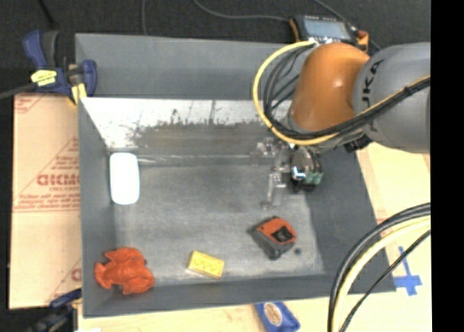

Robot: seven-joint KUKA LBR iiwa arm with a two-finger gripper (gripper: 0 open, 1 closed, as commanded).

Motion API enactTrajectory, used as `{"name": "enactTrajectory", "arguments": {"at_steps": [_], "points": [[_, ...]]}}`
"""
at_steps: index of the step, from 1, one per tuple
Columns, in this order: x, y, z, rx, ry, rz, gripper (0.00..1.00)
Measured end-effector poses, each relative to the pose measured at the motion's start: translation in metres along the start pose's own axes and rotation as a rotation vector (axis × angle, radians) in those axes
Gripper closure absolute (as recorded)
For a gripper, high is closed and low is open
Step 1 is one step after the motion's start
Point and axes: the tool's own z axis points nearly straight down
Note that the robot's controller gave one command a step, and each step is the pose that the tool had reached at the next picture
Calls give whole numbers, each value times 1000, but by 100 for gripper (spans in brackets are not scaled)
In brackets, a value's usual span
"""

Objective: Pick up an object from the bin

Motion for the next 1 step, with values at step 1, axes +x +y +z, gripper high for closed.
{"name": "enactTrajectory", "arguments": {"at_steps": [1], "points": [[-2,0,-5,1,-8,0,0]]}}
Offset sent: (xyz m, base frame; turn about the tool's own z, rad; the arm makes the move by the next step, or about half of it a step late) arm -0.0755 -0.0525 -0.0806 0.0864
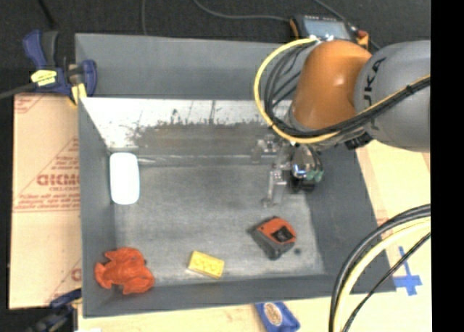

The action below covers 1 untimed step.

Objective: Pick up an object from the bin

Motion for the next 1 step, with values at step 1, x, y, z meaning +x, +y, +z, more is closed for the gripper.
{"name": "enactTrajectory", "arguments": {"at_steps": [1], "points": [[55,-37,61,-2,-4,62,0]]}}
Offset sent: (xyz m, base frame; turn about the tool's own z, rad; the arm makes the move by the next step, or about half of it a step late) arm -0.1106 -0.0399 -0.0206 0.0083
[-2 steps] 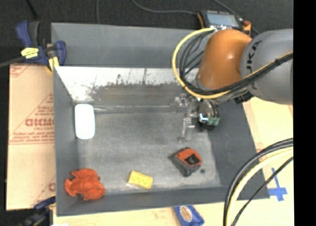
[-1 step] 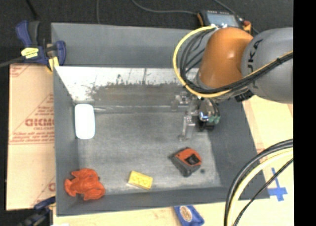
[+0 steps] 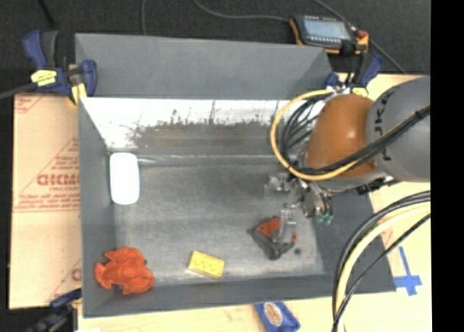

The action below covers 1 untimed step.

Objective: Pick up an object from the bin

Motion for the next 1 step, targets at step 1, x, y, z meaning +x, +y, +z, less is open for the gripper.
{"name": "enactTrajectory", "arguments": {"at_steps": [1], "points": [[37,-9,-4,3,7,-19,0]]}}
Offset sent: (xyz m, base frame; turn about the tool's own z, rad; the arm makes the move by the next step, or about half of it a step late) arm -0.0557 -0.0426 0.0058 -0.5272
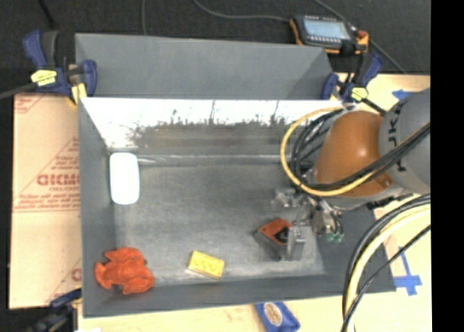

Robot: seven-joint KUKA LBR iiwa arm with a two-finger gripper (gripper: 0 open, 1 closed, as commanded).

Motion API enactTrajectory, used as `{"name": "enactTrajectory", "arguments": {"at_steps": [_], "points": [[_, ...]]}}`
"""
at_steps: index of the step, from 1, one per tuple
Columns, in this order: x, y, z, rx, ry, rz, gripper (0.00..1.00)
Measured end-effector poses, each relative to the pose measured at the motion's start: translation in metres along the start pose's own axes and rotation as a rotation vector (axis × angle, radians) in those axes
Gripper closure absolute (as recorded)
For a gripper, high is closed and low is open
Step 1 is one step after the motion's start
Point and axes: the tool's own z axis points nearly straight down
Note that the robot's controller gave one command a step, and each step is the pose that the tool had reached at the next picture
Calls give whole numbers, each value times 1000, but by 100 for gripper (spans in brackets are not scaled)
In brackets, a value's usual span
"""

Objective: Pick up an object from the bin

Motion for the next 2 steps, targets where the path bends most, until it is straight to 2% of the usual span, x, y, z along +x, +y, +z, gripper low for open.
{"name": "enactTrajectory", "arguments": {"at_steps": [1,2], "points": [[9,-22,-8,-1,-1,-346,0],[9,-15,5,-2,-1,-425,0]]}}
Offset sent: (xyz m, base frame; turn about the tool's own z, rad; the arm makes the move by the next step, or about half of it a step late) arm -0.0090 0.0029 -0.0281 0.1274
